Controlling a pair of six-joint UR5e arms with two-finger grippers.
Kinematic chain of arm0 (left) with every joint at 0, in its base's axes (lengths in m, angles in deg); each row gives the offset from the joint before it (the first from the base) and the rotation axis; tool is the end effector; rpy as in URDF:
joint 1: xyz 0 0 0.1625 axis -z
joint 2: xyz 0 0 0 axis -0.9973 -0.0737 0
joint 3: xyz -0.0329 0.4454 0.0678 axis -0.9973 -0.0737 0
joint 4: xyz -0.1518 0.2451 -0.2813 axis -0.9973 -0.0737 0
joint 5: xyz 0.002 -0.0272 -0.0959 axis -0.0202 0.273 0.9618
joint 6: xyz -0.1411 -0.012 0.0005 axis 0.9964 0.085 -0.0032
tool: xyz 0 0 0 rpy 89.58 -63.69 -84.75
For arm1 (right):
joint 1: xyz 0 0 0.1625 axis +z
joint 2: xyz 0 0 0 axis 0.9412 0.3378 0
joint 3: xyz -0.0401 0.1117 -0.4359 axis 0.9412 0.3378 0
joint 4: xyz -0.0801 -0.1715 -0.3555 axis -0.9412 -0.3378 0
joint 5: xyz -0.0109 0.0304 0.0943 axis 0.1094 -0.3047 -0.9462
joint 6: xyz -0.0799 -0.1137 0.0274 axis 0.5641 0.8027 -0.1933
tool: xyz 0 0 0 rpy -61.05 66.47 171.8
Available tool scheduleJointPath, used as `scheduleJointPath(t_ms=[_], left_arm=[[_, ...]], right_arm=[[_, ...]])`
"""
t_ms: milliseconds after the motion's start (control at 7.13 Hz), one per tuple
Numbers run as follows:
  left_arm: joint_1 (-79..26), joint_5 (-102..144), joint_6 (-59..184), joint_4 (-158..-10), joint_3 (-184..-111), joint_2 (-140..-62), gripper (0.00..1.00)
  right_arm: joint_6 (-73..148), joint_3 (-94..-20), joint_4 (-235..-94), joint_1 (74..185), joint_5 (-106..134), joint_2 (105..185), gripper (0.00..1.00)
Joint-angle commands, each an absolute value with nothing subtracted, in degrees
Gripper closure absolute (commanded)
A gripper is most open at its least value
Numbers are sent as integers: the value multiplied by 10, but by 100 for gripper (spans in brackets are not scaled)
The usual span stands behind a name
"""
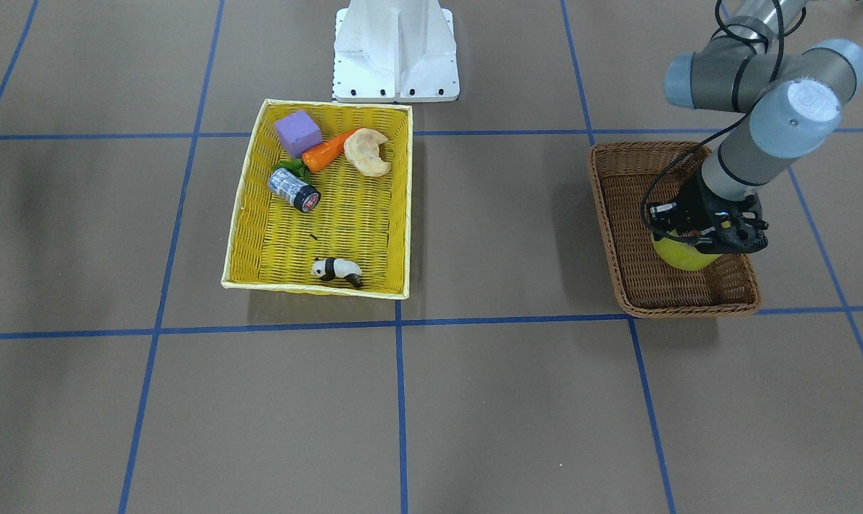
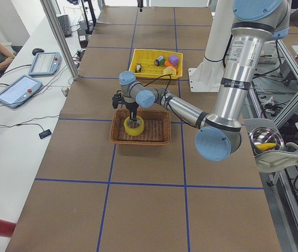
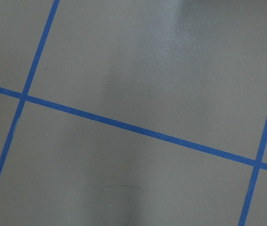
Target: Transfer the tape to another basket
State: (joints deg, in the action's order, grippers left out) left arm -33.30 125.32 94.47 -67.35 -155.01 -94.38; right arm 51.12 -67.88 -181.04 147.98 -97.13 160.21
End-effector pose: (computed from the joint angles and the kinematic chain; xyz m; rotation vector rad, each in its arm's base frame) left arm 0.3253 -0.5058 0.5096 -0.0246 0.8026 0.0183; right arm -0.0761 -0.5156 0.5648 0.1568 -0.7886 -0.2620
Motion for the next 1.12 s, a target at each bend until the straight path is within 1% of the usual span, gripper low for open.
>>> scheduleJointPath(t_ms=[0, 280, 421, 561, 701, 841, 982], left_arm=[[-338, 1254, 970, -717, -1524, -946, 100], [-347, 1253, 972, -719, -1523, -945, 100], [-349, 1252, 974, -719, -1518, -946, 88], [-349, 1247, 973, -719, -1519, -946, 52], [-349, 1247, 970, -718, -1520, -946, 30], [-348, 1250, 973, -717, -1530, -952, 3], [-339, 1249, 969, -710, -1557, -955, 3]], right_arm=[[525, -679, -1842, 1476, -972, 1591, 0], [524, -677, -1842, 1475, -973, 1591, 0], [524, -673, -1842, 1472, -973, 1589, 0], [524, -673, -1843, 1468, -974, 1586, 0], [524, -672, -1843, 1468, -973, 1585, 0], [524, -672, -1843, 1467, -973, 1583, 0], [524, -673, -1843, 1467, -971, 1582, 0]])
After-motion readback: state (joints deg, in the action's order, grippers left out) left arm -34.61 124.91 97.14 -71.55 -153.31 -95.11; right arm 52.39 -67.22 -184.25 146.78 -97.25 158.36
